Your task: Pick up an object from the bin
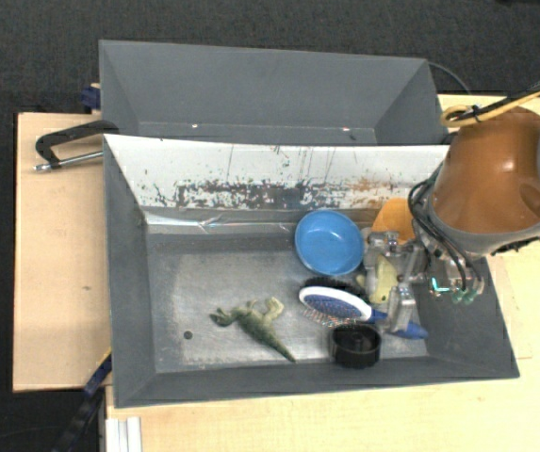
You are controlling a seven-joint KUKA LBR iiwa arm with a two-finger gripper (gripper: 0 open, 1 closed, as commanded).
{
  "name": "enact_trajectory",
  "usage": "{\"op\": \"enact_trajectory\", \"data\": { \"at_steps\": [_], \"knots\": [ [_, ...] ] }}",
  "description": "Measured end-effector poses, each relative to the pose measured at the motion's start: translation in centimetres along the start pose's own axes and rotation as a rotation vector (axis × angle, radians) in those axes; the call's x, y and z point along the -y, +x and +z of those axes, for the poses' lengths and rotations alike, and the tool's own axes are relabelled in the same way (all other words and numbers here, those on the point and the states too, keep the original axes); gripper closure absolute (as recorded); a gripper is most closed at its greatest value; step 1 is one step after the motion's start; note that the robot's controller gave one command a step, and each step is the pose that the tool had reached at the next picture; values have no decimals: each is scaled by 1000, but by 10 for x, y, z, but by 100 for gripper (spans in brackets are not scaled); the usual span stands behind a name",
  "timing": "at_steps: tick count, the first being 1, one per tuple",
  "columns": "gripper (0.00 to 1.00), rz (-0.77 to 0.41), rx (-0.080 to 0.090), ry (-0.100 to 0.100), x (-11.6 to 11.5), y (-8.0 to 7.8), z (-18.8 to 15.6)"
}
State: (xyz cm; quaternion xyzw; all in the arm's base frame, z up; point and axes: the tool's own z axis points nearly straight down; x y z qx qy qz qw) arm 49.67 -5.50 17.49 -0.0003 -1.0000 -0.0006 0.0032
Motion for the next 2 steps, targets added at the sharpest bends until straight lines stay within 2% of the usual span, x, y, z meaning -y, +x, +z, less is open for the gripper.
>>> {"op": "enact_trajectory", "data": {
  "at_steps": [1,2],
  "knots": [
    [0,26,-4,-1,-20,-1,86],
    [100,27,5,0,-19,-4,78]
  ]
}}
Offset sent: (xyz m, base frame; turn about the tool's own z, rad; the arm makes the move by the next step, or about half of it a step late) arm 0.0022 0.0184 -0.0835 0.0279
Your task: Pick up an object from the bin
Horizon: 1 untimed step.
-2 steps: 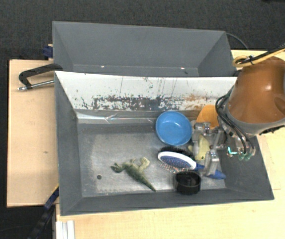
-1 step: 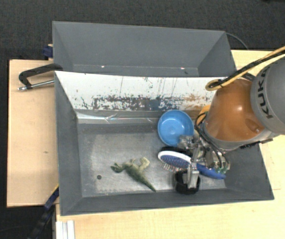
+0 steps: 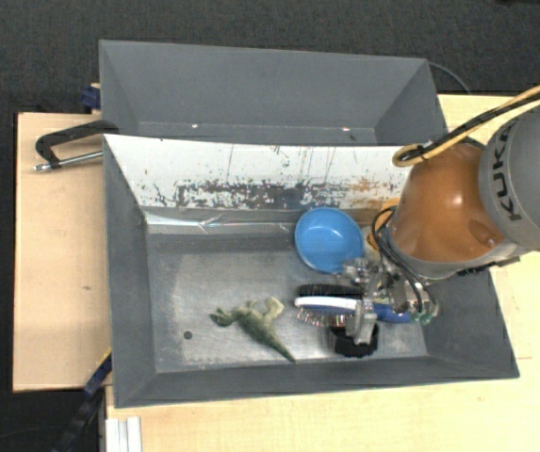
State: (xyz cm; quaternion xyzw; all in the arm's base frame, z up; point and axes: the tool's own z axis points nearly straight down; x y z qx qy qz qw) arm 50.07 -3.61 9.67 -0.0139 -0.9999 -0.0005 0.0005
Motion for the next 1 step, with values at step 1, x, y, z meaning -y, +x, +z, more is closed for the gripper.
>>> {"op": "enact_trajectory", "data": {
  "at_steps": [1],
  "knots": [
    [100,-13,15,0,-22,-14,-117]
  ]
}}
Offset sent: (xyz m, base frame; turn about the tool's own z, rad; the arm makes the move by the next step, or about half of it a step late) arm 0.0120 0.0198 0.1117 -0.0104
